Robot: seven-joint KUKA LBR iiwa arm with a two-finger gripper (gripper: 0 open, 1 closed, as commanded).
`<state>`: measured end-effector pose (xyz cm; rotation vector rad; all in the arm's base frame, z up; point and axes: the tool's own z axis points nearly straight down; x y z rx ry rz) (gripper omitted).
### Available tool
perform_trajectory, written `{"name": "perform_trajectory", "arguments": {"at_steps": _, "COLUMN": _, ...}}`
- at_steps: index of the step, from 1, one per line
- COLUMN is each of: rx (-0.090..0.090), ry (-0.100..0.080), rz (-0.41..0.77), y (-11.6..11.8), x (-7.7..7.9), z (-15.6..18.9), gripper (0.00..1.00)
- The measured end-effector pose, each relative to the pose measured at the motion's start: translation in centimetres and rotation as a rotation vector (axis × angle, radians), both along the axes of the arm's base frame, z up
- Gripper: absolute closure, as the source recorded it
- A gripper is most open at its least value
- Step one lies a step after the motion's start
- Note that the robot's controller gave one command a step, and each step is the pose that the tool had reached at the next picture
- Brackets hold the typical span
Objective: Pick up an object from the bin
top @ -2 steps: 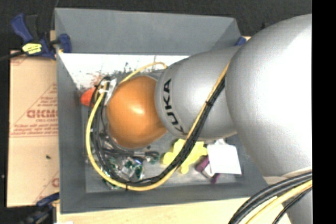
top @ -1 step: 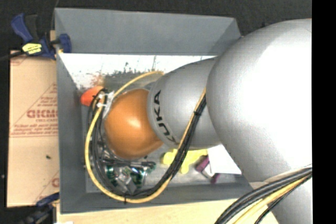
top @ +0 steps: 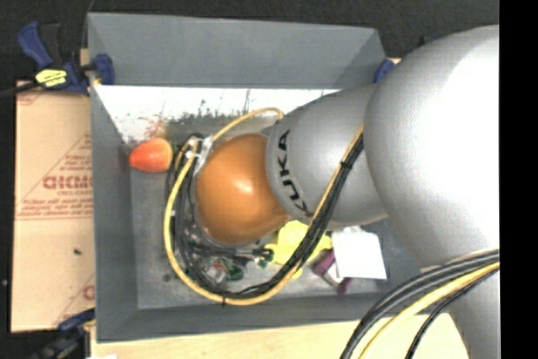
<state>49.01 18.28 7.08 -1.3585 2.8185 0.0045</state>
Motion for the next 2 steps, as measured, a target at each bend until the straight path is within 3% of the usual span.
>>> {"name": "perform_trajectory", "arguments": {"at_steps": 1, "rx": 0.000, "ry": 0.000, "rz": 0.000, "y": 0.0, "x": 0.0, "z": 0.0, "gripper": 1.00}}
{"name": "perform_trajectory", "arguments": {"at_steps": 2, "rx": -0.003, "ry": 0.010, "rz": -0.001, "y": -0.1, "x": -0.3, "z": 3.1, "gripper": 1.00}}
